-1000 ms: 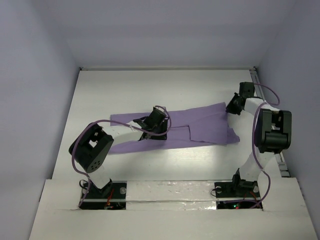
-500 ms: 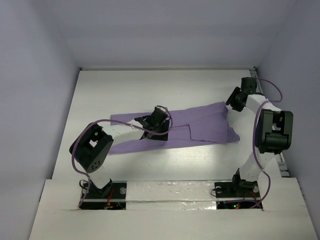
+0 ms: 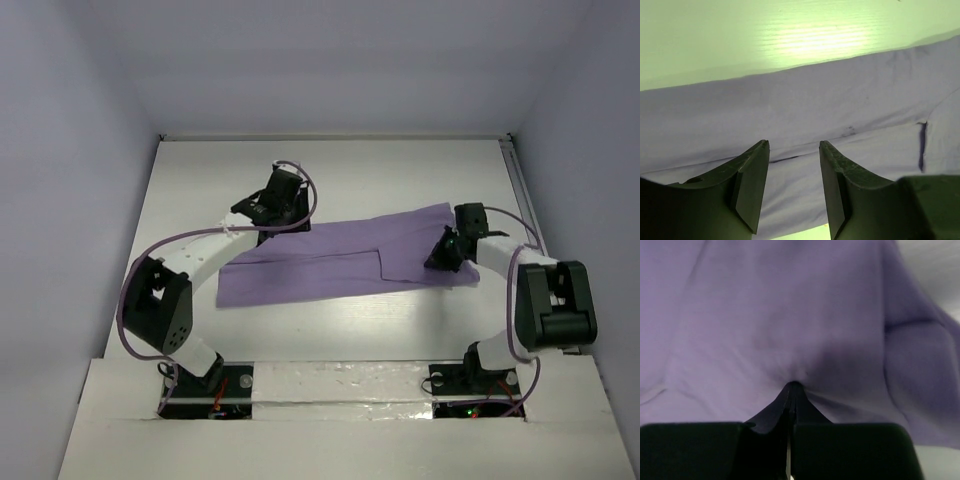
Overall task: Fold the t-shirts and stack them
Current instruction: Rotate the tshirt 90 degrees
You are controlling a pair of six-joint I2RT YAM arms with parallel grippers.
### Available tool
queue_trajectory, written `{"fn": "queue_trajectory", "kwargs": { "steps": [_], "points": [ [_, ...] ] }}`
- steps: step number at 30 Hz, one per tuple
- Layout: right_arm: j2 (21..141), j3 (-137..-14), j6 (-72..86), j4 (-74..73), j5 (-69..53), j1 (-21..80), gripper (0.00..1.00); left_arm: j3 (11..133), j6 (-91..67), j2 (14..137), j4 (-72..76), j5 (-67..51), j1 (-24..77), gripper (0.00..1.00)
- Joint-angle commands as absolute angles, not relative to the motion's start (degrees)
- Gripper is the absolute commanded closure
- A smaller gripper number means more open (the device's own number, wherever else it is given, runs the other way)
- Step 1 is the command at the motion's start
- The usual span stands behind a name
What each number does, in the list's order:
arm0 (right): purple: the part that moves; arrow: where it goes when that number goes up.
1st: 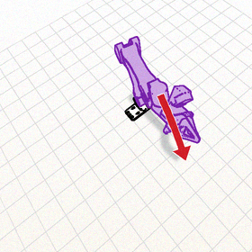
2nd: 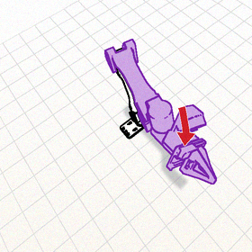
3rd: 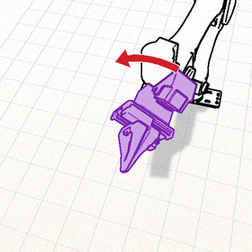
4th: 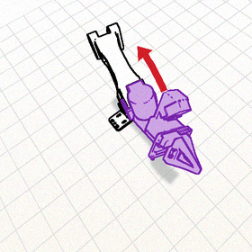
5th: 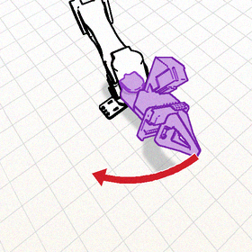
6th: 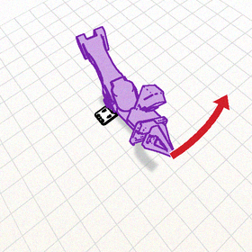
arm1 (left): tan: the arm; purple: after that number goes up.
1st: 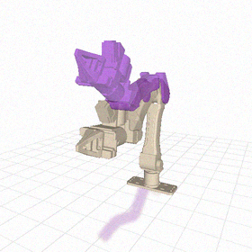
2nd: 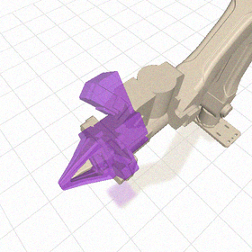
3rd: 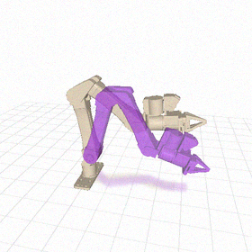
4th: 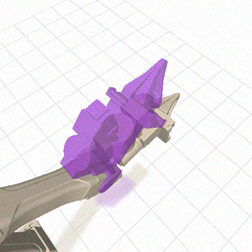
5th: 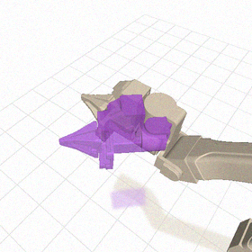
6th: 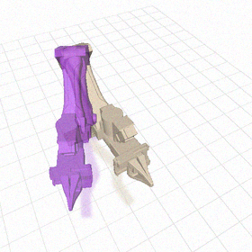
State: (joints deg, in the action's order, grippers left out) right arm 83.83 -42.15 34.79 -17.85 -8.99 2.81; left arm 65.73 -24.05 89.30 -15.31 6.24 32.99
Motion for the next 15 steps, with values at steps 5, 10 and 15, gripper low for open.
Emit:
{"fn": "queue_trajectory", "kwargs": {
  "steps": [5,10,15],
  "points": [
    [99.6,-52.6,35.8,-11.6,-10.4,2.2,1.0,67.9,-25.2,83.9,-18.5,5.3,33.0,0.59],
    [119.5,-77.9,36.7,-13.2,-11.5,4.3,1.0,69.1,-27.5,80.6,-22.8,6.8,32.5,0.59],
    [145.4,-127.3,40.5,-27.2,-16.0,9.6,1.0,68.3,-30.0,74.9,-27.4,8.4,32.5,0.59]
  ]
}}
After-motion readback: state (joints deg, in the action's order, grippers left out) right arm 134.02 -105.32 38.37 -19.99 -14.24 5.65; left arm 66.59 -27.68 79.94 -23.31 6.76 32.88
